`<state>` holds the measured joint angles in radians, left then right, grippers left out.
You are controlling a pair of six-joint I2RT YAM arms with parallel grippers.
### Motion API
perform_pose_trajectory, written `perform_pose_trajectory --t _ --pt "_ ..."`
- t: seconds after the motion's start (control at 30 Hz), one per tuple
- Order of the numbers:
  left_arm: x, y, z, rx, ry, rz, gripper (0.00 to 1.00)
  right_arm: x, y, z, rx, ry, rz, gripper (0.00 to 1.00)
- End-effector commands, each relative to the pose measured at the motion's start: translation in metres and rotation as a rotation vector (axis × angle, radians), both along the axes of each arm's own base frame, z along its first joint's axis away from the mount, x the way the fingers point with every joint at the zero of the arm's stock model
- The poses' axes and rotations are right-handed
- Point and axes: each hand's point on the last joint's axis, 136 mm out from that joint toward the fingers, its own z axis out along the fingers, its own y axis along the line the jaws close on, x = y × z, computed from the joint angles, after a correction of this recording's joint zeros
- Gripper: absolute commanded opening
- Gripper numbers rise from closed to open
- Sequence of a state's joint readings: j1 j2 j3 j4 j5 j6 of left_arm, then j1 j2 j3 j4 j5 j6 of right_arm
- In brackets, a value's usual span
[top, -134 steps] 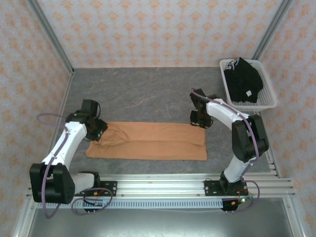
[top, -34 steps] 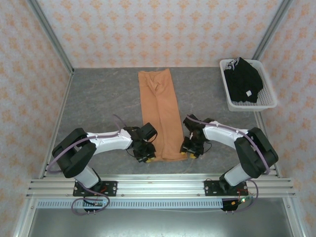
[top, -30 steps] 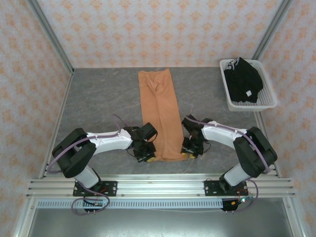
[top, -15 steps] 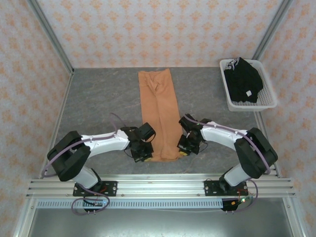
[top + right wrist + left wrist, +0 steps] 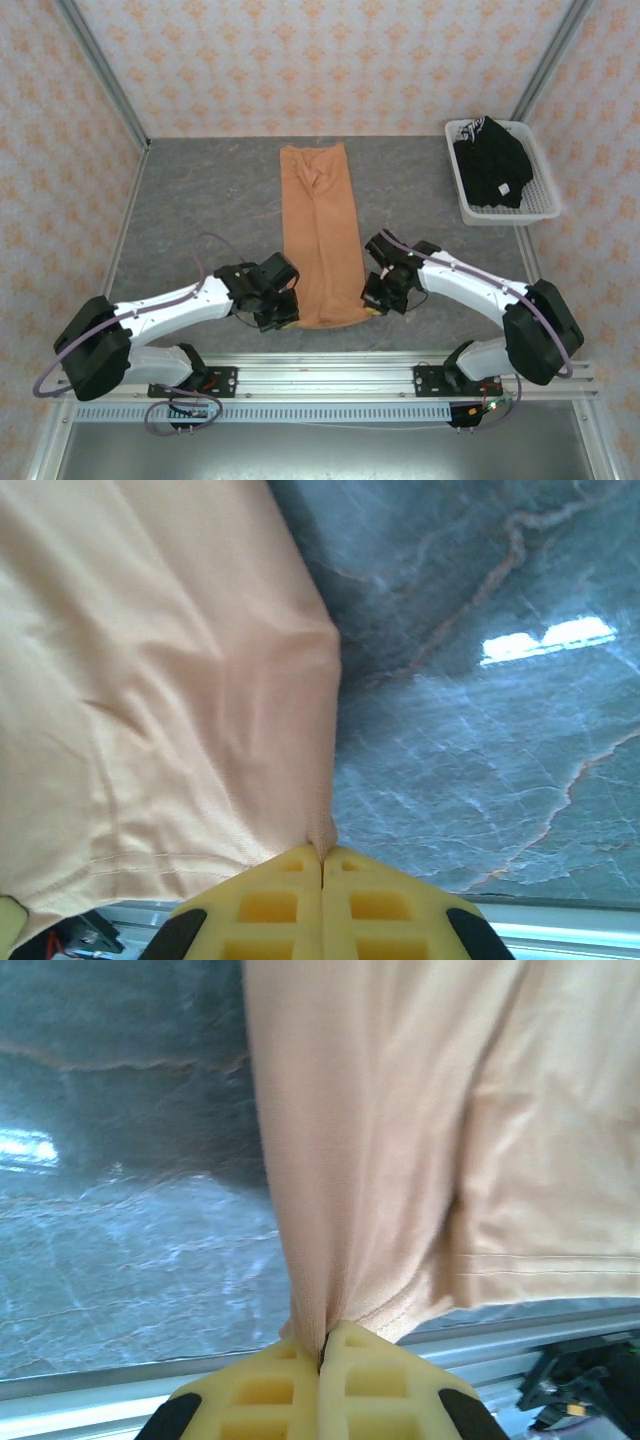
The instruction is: Fold and stack the t-shirts
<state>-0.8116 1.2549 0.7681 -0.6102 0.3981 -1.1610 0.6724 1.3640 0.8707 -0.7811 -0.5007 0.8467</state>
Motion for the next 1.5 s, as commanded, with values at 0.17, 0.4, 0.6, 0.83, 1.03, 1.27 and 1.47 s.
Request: perform_pose_trajectory --t 0.17,0.4,0.6,0.83,1.03,1.27,1.47 --pt "0.054 0.018 0.039 0.058 -0.135 0.125 0.00 0.065 -0.006 0.044 -0.048 -0.146 -0.081 0.00" --pt "0.117 0.022 0.060 0.058 -0.191 0.171 0.00 0.128 0.006 0.059 -0.040 -0.209 -0.069 0.00" --pt "0.165 0.036 0.059 0.094 -0.196 0.225 0.00 0.179 0.012 0.063 -0.060 -0.246 -0.057 0.00" --pt "0.209 0.046 0.053 0.108 -0.198 0.242 0.00 0.226 0.018 0.052 -0.054 -0.263 -0.067 0.00" --pt "0.240 0.054 0.041 0.119 -0.192 0.265 0.00 0.258 0.023 0.046 -0.044 -0.274 -0.071 0.00" --pt "0.267 0.061 0.038 0.127 -0.199 0.281 0.00 0.286 0.024 0.037 -0.045 -0.274 -0.082 0.00" --pt "0.293 0.061 0.020 0.139 -0.187 0.263 0.00 0.302 0.023 0.016 -0.059 -0.247 -0.096 0.00"
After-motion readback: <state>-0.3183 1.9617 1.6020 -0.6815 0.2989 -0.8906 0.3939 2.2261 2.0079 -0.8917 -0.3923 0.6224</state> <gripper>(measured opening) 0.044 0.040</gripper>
